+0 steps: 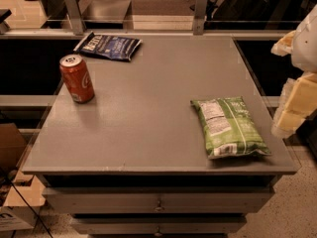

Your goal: Move green jalapeno chip bag near blue chip bag

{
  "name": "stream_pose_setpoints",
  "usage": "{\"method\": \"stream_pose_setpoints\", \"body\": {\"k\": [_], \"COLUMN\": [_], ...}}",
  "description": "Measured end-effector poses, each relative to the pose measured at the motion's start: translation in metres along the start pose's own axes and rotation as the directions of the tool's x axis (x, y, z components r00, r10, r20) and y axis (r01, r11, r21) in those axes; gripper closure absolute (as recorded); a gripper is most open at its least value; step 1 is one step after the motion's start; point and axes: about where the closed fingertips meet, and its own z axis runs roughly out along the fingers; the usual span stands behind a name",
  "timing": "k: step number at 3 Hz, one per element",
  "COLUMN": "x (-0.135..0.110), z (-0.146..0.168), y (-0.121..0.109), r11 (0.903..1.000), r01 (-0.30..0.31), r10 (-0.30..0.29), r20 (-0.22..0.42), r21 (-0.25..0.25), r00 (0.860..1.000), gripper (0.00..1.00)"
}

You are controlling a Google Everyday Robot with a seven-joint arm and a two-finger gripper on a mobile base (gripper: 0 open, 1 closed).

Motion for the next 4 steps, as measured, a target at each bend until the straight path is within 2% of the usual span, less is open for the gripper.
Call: {"method": "stream_pose_setpoints", "body": {"k": [1,2,3,4], "x": [0.000,-0.004,-0.007,-0.006], "z": [0.000,0.003,0.024,0.057], "y": [0.000,0.003,0.010,0.015], "r11": [1.0000,0.9998,0.9997,0.9989], "r01": [0.000,0.018,0.024,0.004], "r10": [0.000,-0.018,-0.023,0.003], "r20": [0.000,0.037,0.114,0.151], "r21": [0.000,0.002,-0.010,-0.047], "r00": [1.000,0.999,0.993,0.989], "gripper": [0.00,0.00,0.00,0.00]}}
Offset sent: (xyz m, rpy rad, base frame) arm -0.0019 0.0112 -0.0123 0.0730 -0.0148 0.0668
